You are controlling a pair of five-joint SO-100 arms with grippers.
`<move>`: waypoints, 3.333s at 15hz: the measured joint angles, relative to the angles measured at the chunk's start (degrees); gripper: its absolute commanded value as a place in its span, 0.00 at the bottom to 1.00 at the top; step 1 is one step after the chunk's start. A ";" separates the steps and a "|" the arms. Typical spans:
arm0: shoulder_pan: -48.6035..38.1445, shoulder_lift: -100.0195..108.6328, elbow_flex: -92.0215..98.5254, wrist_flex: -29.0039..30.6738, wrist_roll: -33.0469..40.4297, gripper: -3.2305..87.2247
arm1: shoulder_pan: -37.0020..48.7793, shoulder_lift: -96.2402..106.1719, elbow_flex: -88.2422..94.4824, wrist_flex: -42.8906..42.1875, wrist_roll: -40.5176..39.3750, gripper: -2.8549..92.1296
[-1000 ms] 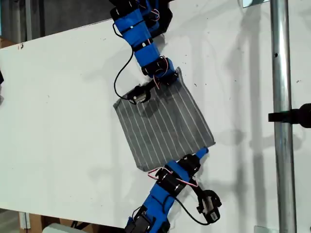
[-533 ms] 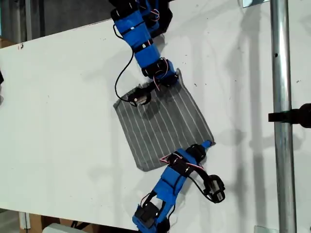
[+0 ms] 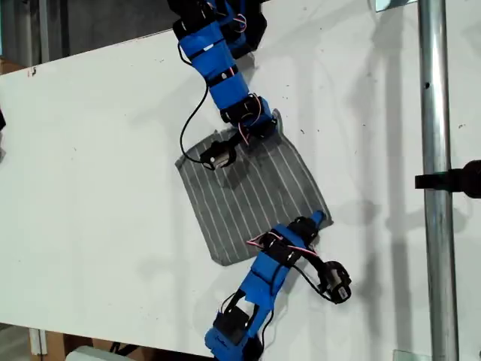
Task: Grasp corners of a towel and fold twice.
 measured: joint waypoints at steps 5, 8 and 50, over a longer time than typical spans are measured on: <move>-0.18 0.18 1.14 11.34 -5.10 0.00 | 0.18 0.35 0.00 -0.26 0.09 0.03; 0.70 7.56 5.89 14.41 -3.87 0.00 | 0.53 1.93 -1.58 1.49 0.09 0.03; -20.83 136.23 88.86 5.80 4.39 0.21 | 51.24 45.88 27.77 1.85 -12.13 0.45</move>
